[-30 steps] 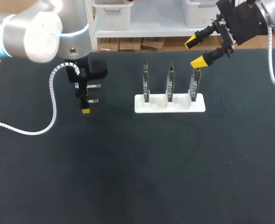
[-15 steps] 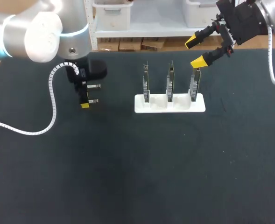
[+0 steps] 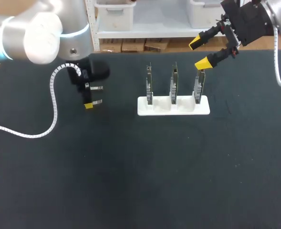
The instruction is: Pick up the optical module with the left hand, and insert it into the network port with the right hand.
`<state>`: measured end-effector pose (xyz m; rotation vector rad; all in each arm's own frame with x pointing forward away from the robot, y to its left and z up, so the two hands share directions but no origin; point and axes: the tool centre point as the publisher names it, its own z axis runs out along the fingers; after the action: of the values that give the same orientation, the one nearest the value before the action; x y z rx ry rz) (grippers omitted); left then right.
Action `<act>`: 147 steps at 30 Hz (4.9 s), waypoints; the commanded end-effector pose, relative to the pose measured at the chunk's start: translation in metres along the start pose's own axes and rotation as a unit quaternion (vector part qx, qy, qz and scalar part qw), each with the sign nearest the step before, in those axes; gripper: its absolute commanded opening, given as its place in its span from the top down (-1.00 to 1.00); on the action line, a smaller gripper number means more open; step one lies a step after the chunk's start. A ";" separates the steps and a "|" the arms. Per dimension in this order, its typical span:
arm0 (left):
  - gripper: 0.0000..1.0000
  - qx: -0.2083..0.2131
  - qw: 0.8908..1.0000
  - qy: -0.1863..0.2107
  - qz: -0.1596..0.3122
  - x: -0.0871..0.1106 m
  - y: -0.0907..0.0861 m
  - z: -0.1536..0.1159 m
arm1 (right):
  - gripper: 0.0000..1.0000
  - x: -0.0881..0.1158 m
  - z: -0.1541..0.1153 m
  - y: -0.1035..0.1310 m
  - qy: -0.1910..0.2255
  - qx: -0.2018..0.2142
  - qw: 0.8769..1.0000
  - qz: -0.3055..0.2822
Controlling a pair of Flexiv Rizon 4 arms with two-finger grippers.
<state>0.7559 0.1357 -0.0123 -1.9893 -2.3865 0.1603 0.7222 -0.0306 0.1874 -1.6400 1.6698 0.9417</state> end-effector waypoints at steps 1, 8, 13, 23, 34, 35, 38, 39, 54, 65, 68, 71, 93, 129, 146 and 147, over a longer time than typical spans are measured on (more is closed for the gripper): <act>1.00 -0.019 0.998 -0.052 -0.001 0.007 -0.010 -0.014 | -1.00 0.000 0.000 0.001 0.000 0.001 1.000 0.000; 1.00 -0.047 0.984 -0.172 0.000 -0.003 -0.020 -0.054 | -1.00 0.000 0.000 0.001 0.000 0.001 1.000 0.000; 1.00 -0.056 0.970 -0.234 0.025 -0.013 -0.028 -0.080 | -1.00 0.000 0.000 0.001 0.000 0.001 1.000 0.000; 1.00 -0.045 0.925 -0.364 0.103 -0.042 -0.042 -0.123 | -1.00 0.000 0.000 0.001 0.000 0.001 1.000 0.000; 1.00 -0.032 0.895 -0.427 0.128 -0.046 -0.048 -0.125 | -1.00 0.000 0.000 0.001 0.000 0.001 1.000 0.000; 1.00 -0.032 0.895 -0.427 0.128 -0.046 -0.048 -0.125 | -1.00 0.000 0.000 0.001 0.000 0.001 1.000 0.000; 1.00 -0.032 0.895 -0.427 0.128 -0.046 -0.048 -0.125 | -1.00 0.000 0.000 0.001 0.000 0.001 1.000 0.000; 1.00 -0.032 0.895 -0.427 0.128 -0.046 -0.048 -0.125 | -1.00 0.000 0.000 0.001 0.000 0.001 1.000 0.000; 1.00 -0.032 0.895 -0.427 0.128 -0.046 -0.048 -0.125 | -1.00 0.000 0.000 0.001 0.000 0.001 1.000 0.000; 1.00 0.009 0.759 -0.623 0.189 -0.117 -0.092 -0.137 | -1.00 0.000 0.000 0.001 0.000 0.001 1.000 0.000; 1.00 0.010 0.767 -0.613 0.191 -0.127 -0.104 -0.154 | -1.00 0.000 0.000 0.001 0.000 0.001 1.000 0.000; 1.00 0.010 0.761 -0.620 0.190 -0.136 -0.114 -0.166 | -1.00 0.000 0.000 0.001 0.000 0.001 1.000 0.000; 1.00 0.027 0.753 -0.611 0.242 -0.222 -0.127 -0.204 | -1.00 0.000 0.000 0.001 0.000 0.001 1.000 0.000; 1.00 0.030 0.763 -0.603 0.229 -0.242 -0.128 -0.189 | -1.00 0.000 0.000 0.001 0.000 0.001 1.000 0.000; 1.00 -0.001 0.767 -0.607 0.211 -0.262 -0.133 -0.217 | -1.00 0.000 0.000 0.001 0.000 0.001 1.000 0.000; 1.00 -0.001 0.766 -0.607 0.210 -0.264 -0.134 -0.217 | -1.00 0.000 0.000 0.001 0.000 0.001 1.000 0.000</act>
<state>0.7008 -0.1284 0.2250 -2.8793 -2.0968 2.0308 0.7222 -0.0305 0.1875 -1.6400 1.6698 0.9417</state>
